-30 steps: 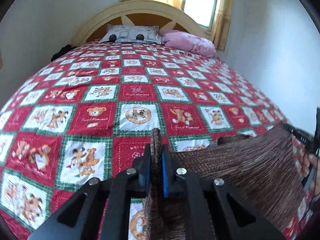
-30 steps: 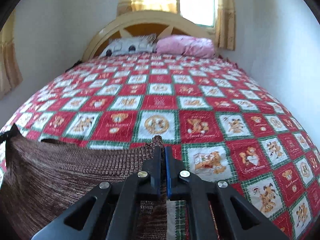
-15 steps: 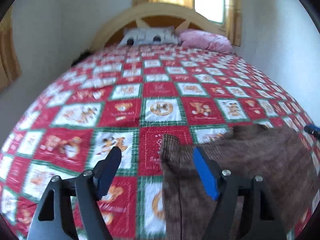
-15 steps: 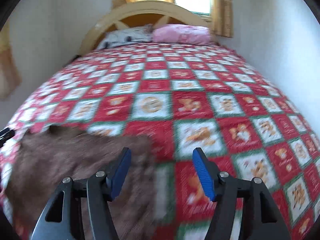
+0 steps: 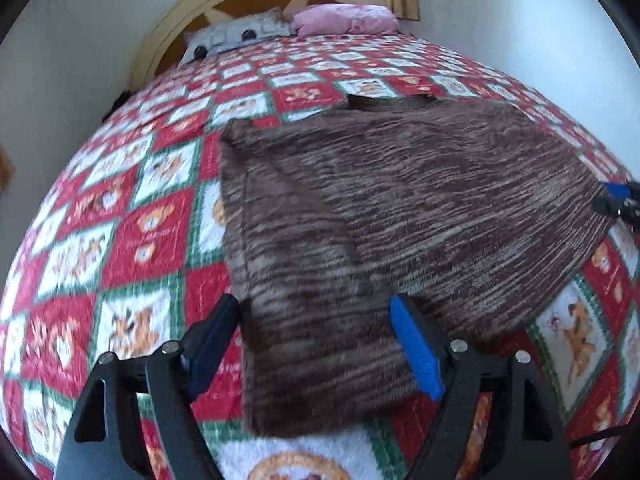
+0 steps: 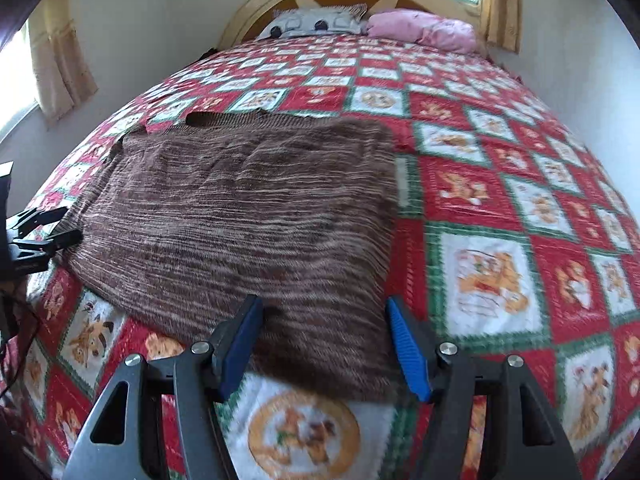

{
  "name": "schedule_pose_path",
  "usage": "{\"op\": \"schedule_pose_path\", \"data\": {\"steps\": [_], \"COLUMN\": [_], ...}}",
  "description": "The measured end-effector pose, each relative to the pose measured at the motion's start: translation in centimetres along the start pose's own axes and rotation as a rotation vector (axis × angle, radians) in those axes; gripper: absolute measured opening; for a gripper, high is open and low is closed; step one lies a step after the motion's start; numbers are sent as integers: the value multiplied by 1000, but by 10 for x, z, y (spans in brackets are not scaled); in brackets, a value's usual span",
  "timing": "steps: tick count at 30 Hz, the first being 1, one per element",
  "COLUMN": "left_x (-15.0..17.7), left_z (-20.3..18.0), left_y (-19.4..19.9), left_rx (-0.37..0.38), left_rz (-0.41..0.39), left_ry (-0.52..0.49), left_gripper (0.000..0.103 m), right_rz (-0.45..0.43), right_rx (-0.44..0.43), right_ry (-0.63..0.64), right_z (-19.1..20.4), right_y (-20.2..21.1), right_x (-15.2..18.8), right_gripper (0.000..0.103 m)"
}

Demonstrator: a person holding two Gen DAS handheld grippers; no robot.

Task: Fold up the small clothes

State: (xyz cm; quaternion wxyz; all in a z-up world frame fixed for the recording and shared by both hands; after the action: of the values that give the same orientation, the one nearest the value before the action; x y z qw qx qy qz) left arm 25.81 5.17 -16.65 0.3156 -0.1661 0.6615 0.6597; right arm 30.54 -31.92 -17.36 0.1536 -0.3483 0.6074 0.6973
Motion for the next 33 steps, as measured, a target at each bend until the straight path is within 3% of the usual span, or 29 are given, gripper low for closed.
{"op": "schedule_pose_path", "data": {"steps": [4,7,9,13,19,21,25,33], "left_x": [1,7,15,26,29,31,34,37], "left_z": [15,28,30,35,36,36,41,53], "left_y": [11,10,6,8,13,18,22,22], "left_rx": [-24,-29,-52,-18,-38,-52,-56,-63], "left_rz": [-27,-21,13,22,27,20,29,54], "left_ry": [73,120,131,172,178,167,157,125], "left_gripper": [83,91,91,96,99,99,99,102], "right_rz": [-76,-46,-14,-14,9,-15,-58,-71], "right_rx": [-25,-20,-7,9,72,95,58,-13], "right_ry": [23,53,37,27,57,84,139,266], "right_z": [15,27,25,26,35,47,79,155], "right_y": [24,15,6,11,14,20,27,4], "right_x": [-4,2,12,26,23,21,16,0], "right_gripper": [64,64,64,64,64,64,64,64]}}
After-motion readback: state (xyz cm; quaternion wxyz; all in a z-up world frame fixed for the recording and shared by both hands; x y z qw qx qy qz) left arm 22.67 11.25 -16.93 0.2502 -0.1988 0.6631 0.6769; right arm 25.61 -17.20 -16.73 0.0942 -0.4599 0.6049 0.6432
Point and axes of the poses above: each gripper's, at about its wrist camera, not at the fingertips, and y roughly against the way its jaws point, z to its left, x to its underside, the point moved 2 cm from there along -y, roughly the way its jaws point, and after that the axes turned 1 degree about -z, right-handed, at the moved point
